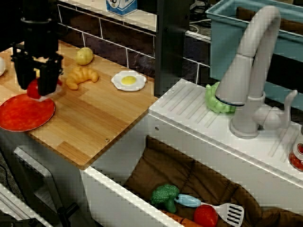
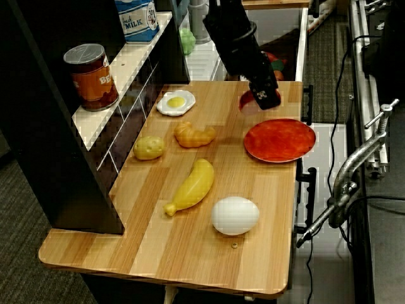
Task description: Put sushi on plate
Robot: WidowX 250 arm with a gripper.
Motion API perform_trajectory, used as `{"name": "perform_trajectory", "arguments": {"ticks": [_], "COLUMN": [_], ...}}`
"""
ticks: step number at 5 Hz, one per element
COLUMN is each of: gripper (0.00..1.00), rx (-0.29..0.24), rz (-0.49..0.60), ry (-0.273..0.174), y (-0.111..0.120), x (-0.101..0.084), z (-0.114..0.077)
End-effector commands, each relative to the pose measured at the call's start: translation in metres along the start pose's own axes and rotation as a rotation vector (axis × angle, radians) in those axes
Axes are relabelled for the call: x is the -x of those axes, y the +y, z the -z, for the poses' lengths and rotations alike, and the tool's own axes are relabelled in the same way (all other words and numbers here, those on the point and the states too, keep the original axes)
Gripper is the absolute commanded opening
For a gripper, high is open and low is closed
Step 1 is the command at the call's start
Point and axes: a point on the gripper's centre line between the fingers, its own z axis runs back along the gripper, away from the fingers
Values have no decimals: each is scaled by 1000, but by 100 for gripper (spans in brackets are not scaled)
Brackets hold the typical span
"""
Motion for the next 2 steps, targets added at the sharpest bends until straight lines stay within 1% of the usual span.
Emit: {"name": "perform_trajectory", "arguments": {"ticks": [1,2], "gripper": [0,0], "rx": [-54,-65], "rz": [19,-1], "ry": [-16,-3], "y": [8,12], "x": [10,8], "z": [-1,1]}}
